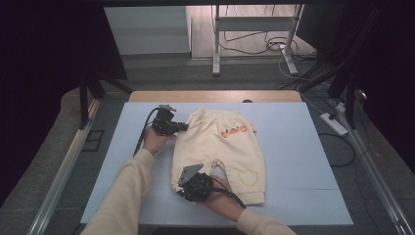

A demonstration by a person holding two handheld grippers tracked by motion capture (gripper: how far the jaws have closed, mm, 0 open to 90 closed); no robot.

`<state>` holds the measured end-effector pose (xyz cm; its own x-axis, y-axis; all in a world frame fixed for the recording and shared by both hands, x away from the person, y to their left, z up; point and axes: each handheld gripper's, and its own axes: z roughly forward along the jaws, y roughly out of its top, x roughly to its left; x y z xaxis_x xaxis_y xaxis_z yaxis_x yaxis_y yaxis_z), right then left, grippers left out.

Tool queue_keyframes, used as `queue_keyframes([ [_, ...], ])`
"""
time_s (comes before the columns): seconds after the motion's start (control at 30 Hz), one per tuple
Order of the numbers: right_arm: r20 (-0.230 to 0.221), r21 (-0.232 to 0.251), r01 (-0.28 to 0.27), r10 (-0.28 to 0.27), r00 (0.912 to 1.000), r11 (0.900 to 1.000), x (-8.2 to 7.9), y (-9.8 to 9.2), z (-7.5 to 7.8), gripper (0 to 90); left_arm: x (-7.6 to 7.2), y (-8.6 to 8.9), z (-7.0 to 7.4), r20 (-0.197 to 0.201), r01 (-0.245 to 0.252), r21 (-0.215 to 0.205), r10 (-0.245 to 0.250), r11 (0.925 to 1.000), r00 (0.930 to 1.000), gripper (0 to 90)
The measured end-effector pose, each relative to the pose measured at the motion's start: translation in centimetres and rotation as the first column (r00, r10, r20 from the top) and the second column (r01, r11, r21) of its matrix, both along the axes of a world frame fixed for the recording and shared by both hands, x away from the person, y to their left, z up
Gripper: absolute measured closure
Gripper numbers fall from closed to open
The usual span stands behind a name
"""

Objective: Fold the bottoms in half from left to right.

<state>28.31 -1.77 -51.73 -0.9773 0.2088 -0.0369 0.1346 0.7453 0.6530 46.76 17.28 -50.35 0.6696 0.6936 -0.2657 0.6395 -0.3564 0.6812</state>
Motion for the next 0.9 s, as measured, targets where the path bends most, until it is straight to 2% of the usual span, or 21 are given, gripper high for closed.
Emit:
queue_keyframes([
  [0.2,-0.005,0.009,0.000,0.001,1.0000,1.000,0.1,-0.2,0.4,74.9,-0.2,0.0,0.5,0.010,0.005,-0.009,-0.005,0.9999,0.9999,83.1],
  [0.37,-0.018,0.038,0.009,-0.008,0.9998,0.999,0.2,-0.5,0.8,75.2,-0.2,0.0,0.9,0.017,0.003,-0.021,-0.003,0.9998,0.9998,83.0],
  [0.67,-0.013,0.041,0.007,-0.006,0.9999,0.999,0.1,-0.9,1.2,75.2,-0.2,-0.5,1.3,0.024,0.015,-0.026,-0.014,0.9995,0.9996,83.2],
  [0.9,-0.010,0.061,0.015,-0.015,0.9998,0.998,0.0,-1.6,1.6,75.6,-0.3,-0.7,1.6,0.028,0.016,-0.036,-0.015,0.9992,0.9995,83.2],
])
